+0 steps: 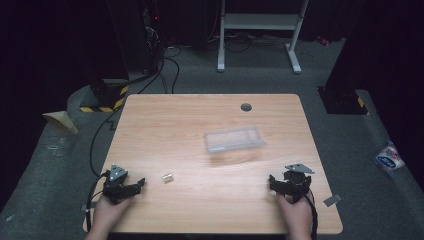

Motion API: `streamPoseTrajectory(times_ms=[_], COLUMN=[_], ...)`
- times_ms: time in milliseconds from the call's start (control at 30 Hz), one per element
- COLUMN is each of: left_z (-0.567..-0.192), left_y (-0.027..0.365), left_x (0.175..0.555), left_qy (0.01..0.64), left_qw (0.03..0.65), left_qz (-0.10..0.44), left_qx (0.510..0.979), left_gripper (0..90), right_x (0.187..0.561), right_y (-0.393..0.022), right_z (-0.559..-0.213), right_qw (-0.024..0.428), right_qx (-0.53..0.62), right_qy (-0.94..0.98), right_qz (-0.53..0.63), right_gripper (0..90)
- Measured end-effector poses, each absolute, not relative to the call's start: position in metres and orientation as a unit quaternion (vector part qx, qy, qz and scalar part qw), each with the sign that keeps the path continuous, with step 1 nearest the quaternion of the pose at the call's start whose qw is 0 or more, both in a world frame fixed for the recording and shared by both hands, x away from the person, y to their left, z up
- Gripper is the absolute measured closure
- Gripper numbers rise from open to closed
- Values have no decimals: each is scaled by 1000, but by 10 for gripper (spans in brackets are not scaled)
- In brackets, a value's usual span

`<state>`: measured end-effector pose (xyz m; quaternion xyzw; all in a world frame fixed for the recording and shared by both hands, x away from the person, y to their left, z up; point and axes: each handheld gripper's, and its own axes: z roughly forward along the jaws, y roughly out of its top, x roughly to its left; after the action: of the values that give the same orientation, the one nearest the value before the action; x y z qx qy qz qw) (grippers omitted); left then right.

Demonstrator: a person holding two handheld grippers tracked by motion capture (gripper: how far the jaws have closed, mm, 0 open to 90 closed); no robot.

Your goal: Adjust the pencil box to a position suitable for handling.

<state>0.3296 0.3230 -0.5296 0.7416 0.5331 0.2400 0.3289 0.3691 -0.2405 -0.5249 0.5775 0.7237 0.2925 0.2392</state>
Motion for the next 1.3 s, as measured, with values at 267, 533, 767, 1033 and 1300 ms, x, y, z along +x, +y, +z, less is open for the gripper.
streamPoseTrajectory(times_ms=[267,533,767,1033,1300], left_z=[-530,-530,-530,-530,-530], left_y=[323,323,323,323,321], left_x=[330,330,330,331,333], left_qy=[532,533,533,534,531], left_qw=[330,330,330,327,325], left_qz=[239,238,239,242,234], left_qx=[742,742,742,741,747], left_gripper=[228,228,229,205,146], right_x=[368,366,363,360,364], right_y=[-240,-240,-240,-238,-242], right_z=[-525,-525,-524,-524,-520], right_qw=[239,239,232,227,219], right_qx=[575,568,553,536,524], right_qy=[725,730,742,753,755], right_qz=[293,295,299,307,326], right_gripper=[90,99,108,130,217])
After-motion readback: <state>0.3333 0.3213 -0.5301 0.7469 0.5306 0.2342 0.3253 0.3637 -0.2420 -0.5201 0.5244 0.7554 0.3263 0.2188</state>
